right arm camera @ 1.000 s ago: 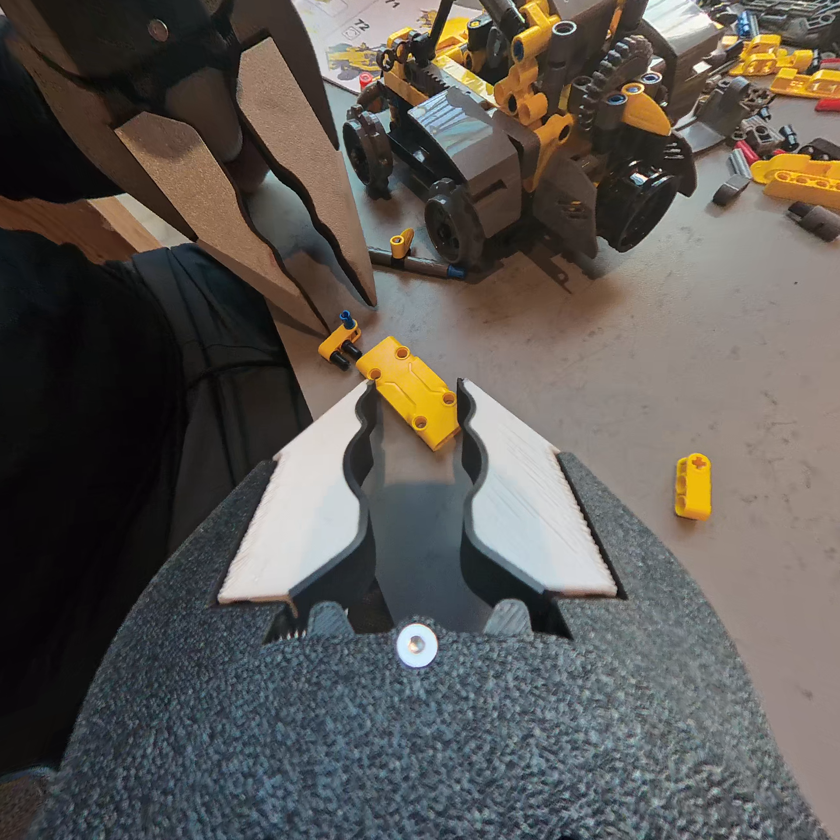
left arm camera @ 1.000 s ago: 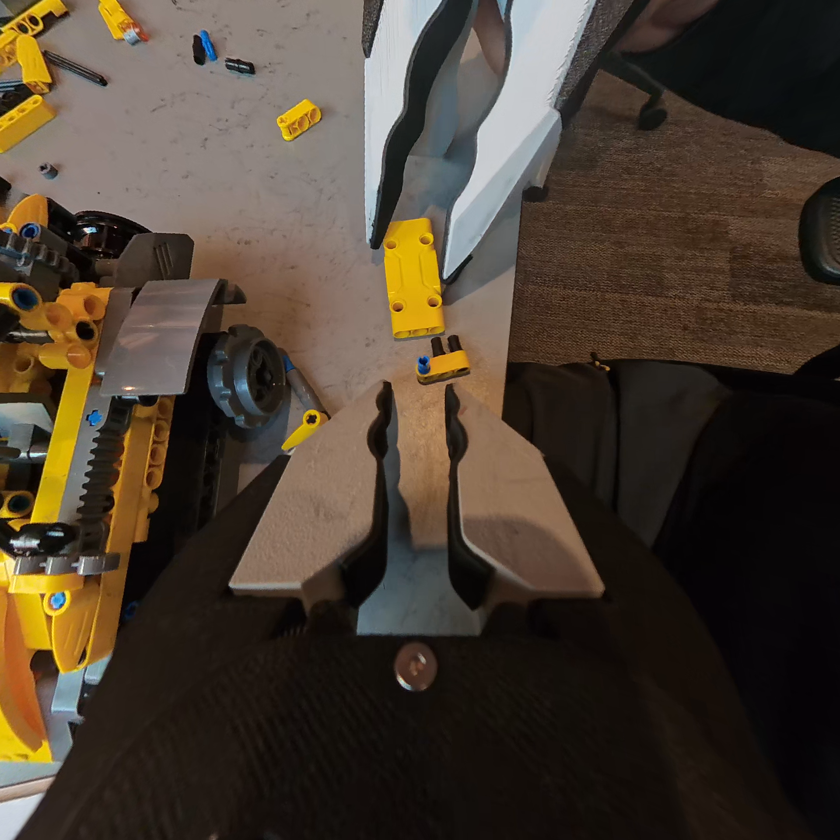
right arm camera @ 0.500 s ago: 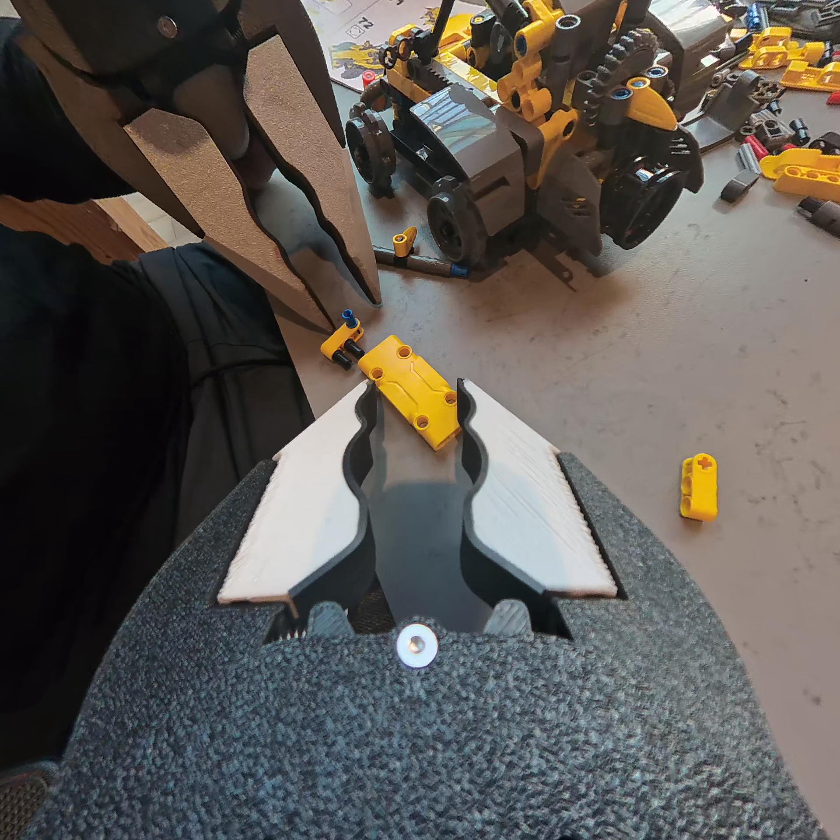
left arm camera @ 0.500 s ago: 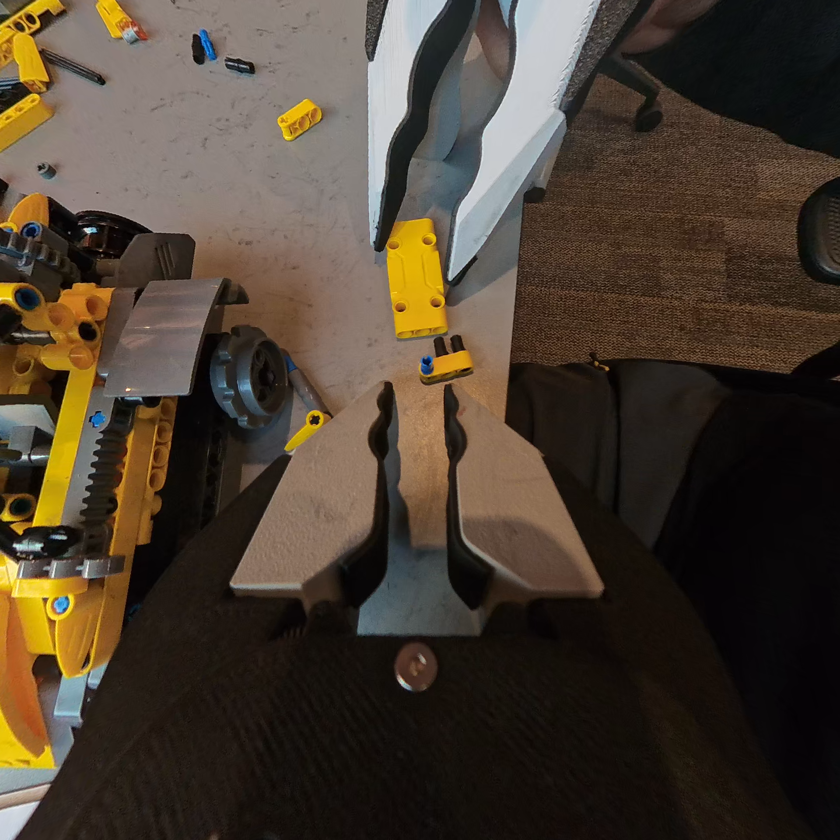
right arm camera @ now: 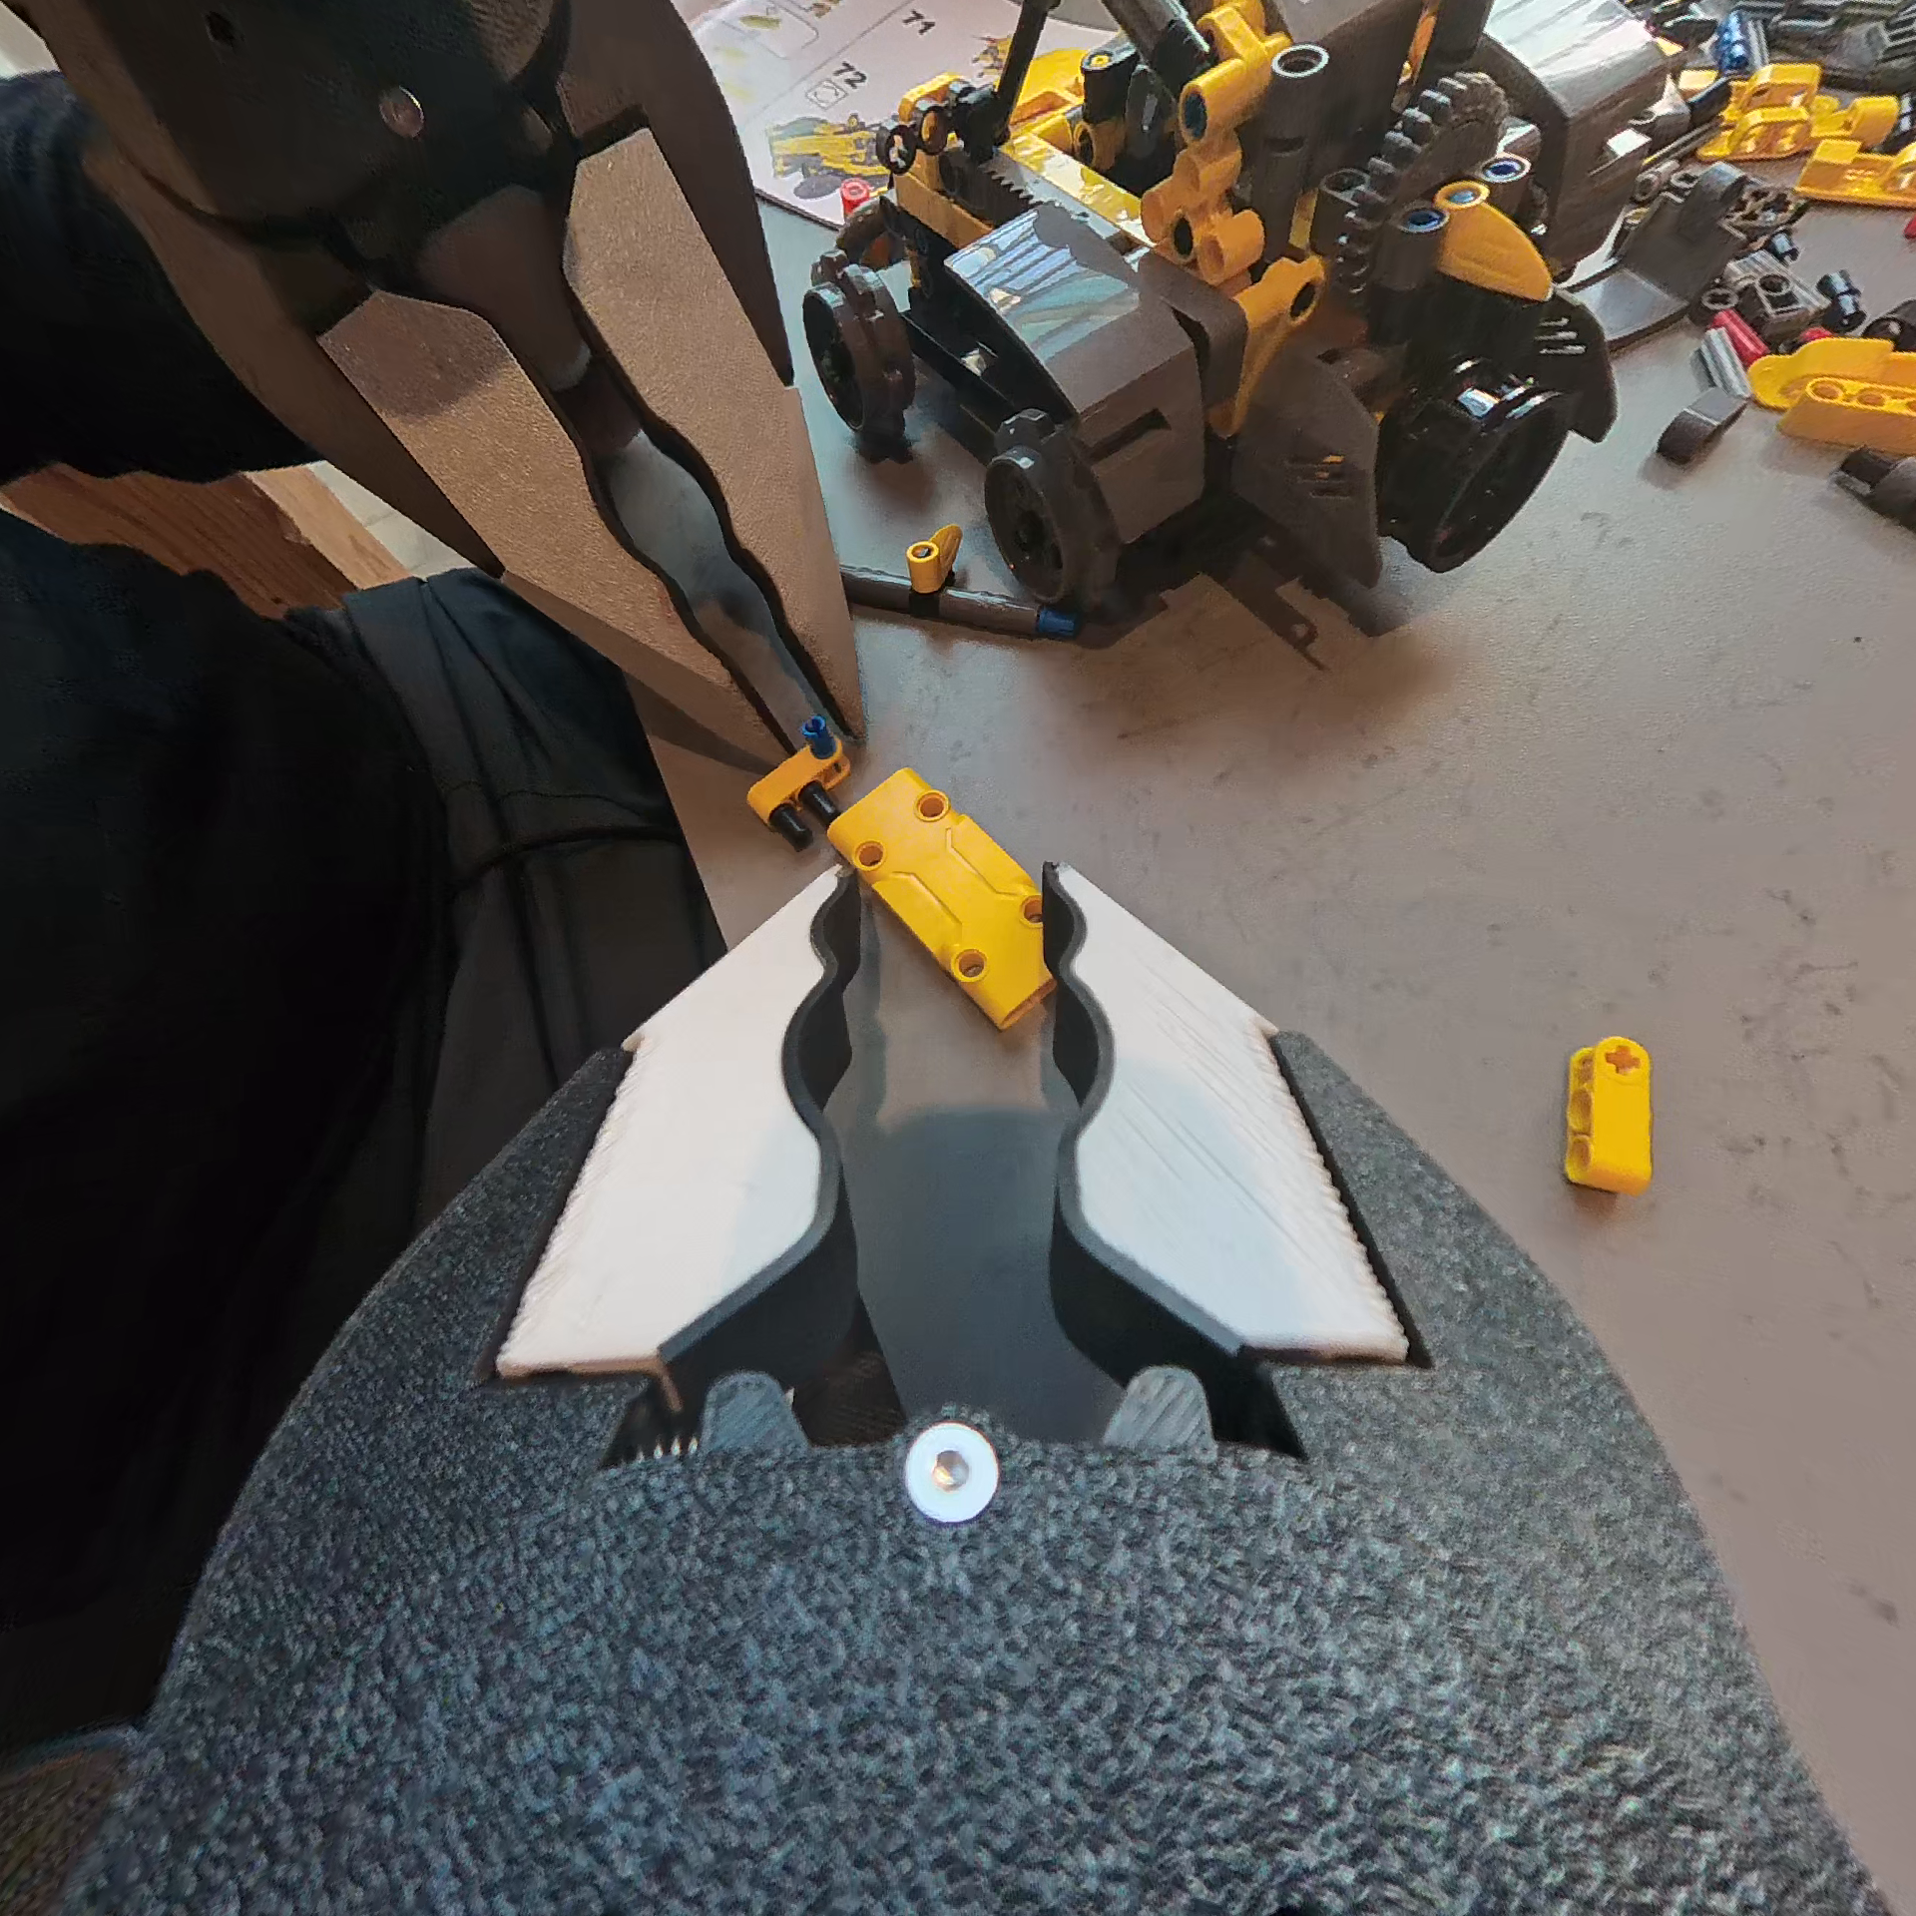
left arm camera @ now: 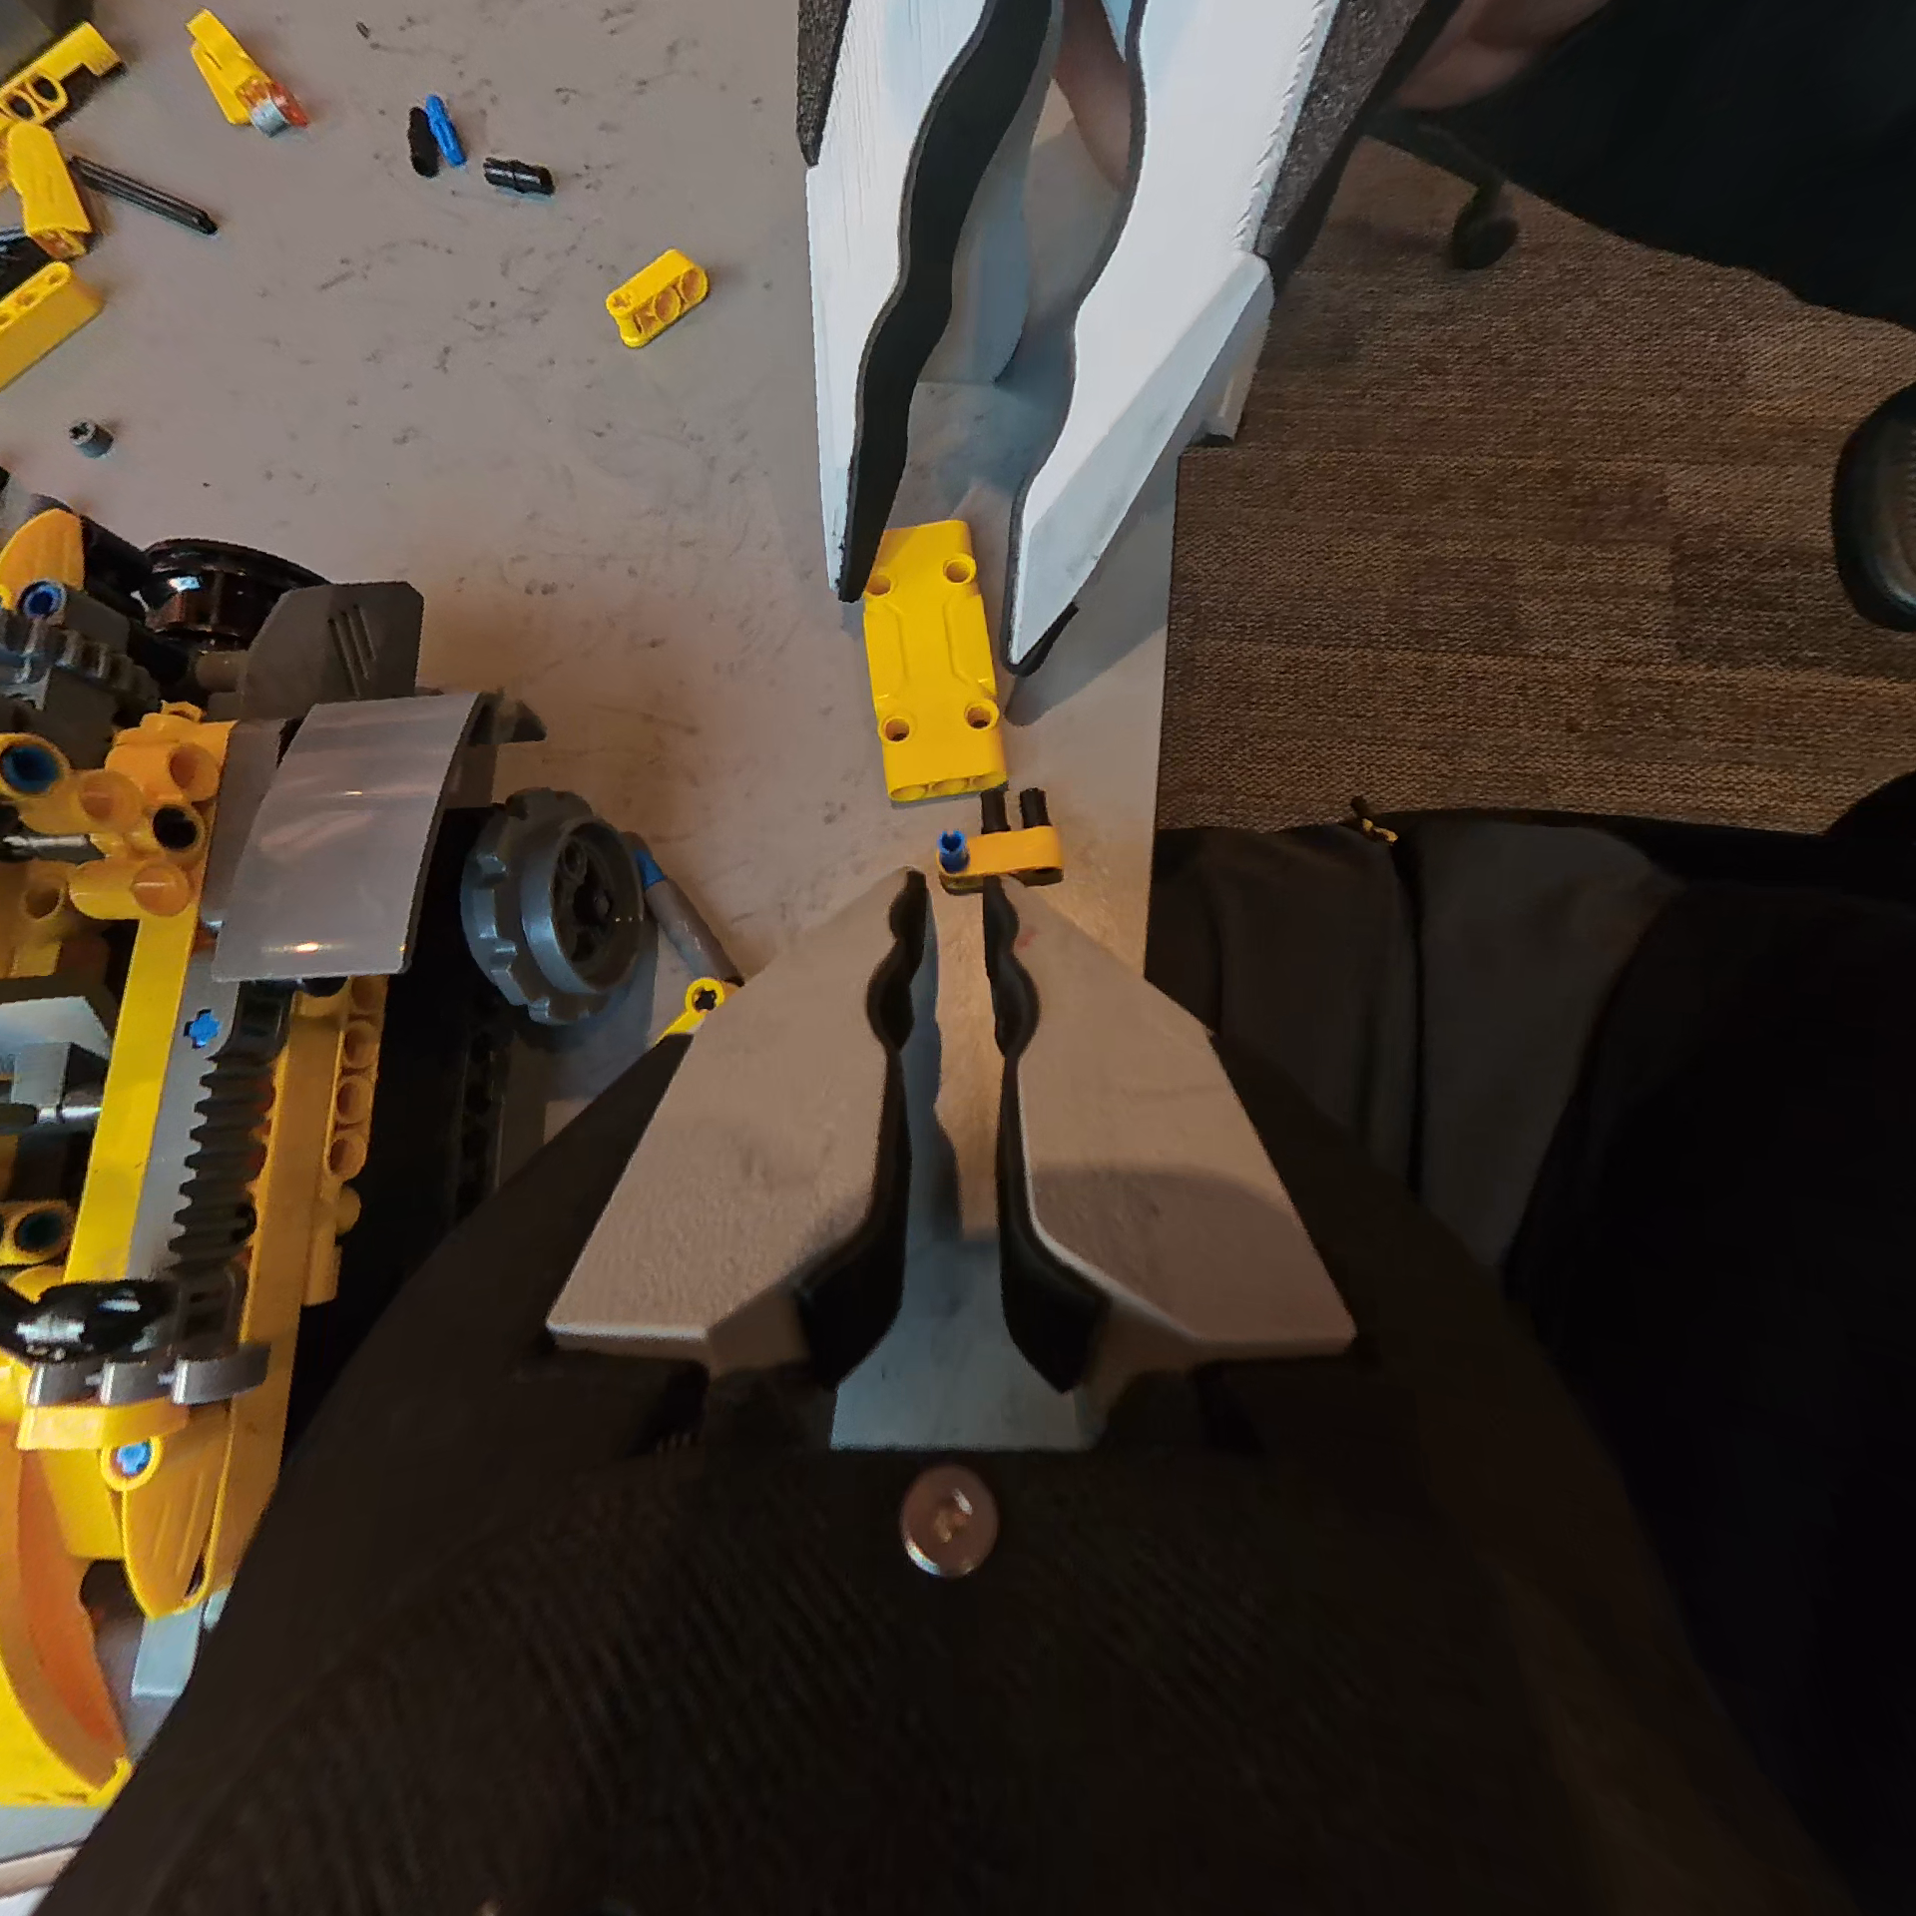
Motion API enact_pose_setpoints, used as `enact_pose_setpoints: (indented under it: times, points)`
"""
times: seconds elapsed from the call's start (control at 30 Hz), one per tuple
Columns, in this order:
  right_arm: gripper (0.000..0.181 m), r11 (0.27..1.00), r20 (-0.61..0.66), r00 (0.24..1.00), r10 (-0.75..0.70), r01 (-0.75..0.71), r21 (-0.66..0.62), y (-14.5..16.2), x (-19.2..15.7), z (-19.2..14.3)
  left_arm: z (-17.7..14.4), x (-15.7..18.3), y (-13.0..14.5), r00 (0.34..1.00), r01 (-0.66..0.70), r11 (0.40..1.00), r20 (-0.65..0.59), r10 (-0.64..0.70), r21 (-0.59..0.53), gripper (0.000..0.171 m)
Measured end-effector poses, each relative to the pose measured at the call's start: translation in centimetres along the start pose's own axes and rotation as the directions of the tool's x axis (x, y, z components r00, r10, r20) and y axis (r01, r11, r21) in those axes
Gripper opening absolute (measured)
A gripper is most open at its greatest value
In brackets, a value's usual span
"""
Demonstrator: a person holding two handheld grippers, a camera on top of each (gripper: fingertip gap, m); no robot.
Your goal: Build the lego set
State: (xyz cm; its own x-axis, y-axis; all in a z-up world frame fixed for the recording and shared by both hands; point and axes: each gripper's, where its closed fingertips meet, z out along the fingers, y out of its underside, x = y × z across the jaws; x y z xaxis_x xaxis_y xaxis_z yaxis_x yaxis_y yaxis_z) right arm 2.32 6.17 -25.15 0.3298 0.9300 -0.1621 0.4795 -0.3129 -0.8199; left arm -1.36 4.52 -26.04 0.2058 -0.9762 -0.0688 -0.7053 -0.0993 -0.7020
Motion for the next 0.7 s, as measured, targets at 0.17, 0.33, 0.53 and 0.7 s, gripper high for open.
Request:
enact_pose_setpoints:
  times: [0.17,0.33,0.53,0.7]
  points:
    - [0.035,1.0,0.004,1.0,0.003,-0.003,0.005,0.0,0.0,0.0,0.2,-0.1,-0.2,1.0,0.009,1.0,-0.002,-0.009,0.006,0.006]
    - [0.035,1.0,0.006,1.0,0.01,-0.01,0.011,-0.1,0.0,0.0,0.6,-0.1,-0.6,0.999,0.04,0.999,-0.007,-0.04,0.021,0.005]
    - [0.036,0.999,0.007,1.0,0.0,0.0,0.035,-0.3,-0.1,-0.3,0.5,-0.3,-0.5,0.999,0.032,0.999,0.021,-0.031,-0.016,0.006]
    - [0.038,0.997,-0.028,0.999,0.031,-0.029,0.072,-0.9,0.3,-1.8,-0.7,-0.6,0.4,0.999,0.024,0.999,0.047,-0.022,-0.037,0.009]
